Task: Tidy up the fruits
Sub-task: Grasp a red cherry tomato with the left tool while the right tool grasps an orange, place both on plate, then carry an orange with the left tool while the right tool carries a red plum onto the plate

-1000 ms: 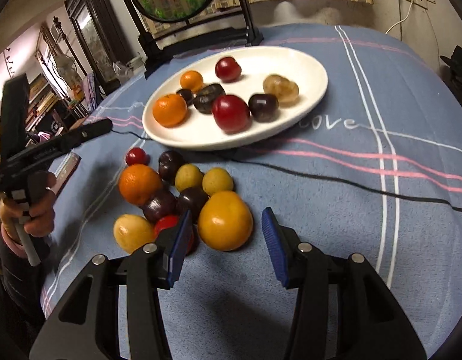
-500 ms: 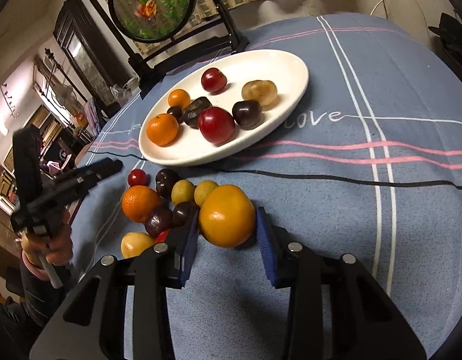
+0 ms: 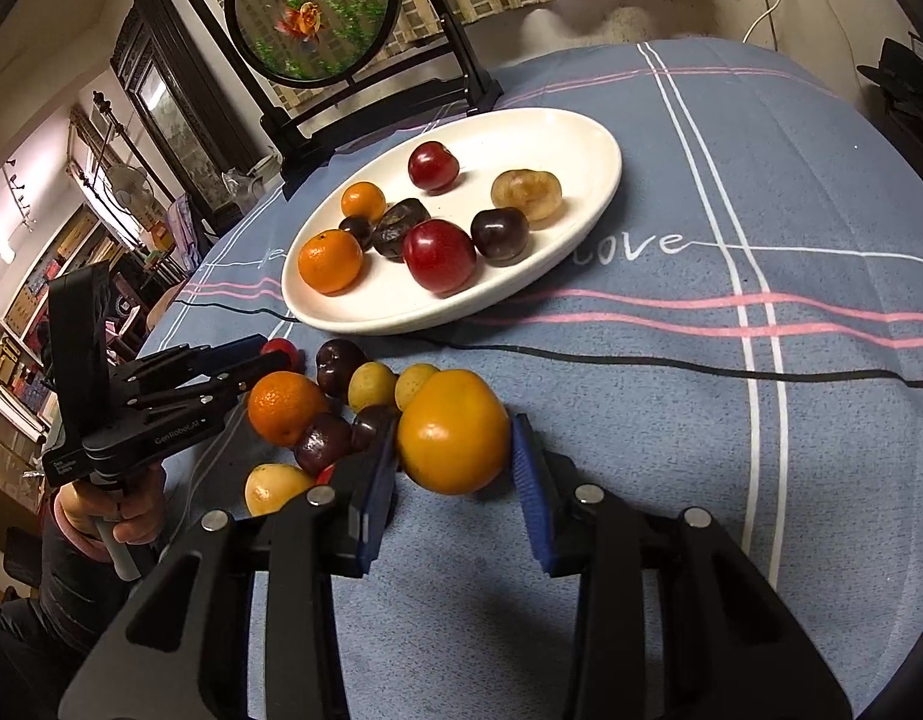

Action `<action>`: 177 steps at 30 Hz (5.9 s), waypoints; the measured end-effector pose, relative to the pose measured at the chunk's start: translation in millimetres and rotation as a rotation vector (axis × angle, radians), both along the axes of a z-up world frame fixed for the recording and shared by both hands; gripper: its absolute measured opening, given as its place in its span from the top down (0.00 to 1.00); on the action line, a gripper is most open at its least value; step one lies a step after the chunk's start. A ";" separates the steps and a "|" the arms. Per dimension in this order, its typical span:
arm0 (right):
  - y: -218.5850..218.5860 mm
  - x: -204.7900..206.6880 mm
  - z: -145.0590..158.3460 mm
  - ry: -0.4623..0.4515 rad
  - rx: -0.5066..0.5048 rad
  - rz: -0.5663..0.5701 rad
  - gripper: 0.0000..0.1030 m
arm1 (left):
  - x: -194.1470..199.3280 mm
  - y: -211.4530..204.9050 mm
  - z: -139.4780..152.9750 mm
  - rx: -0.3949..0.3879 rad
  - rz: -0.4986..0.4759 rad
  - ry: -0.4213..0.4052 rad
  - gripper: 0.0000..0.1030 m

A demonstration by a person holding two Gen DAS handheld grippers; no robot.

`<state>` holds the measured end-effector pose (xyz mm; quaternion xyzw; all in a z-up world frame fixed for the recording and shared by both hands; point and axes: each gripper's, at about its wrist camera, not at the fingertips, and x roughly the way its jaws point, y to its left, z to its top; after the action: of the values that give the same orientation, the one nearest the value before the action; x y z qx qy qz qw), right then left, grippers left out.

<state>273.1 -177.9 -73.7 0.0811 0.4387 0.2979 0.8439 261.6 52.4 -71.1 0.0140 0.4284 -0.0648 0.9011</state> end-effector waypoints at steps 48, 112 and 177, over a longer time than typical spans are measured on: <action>44.9 84.9 14.4 -0.196 -0.025 -0.116 0.56 | 72.1 -24.6 39.2 -0.032 0.117 -0.106 0.57; 31.2 -25.8 8.6 -0.038 -0.027 0.120 0.70 | -15.7 -33.0 5.6 -0.093 -0.199 0.063 0.53; 33.8 -0.2 18.8 -0.196 -0.085 0.001 0.48 | -20.6 -7.8 49.6 -0.038 0.057 -0.179 0.11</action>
<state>272.9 -144.1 -54.8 0.0152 0.3662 0.2859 0.8854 240.9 44.6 -21.5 -0.0096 0.3452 -0.0455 0.9374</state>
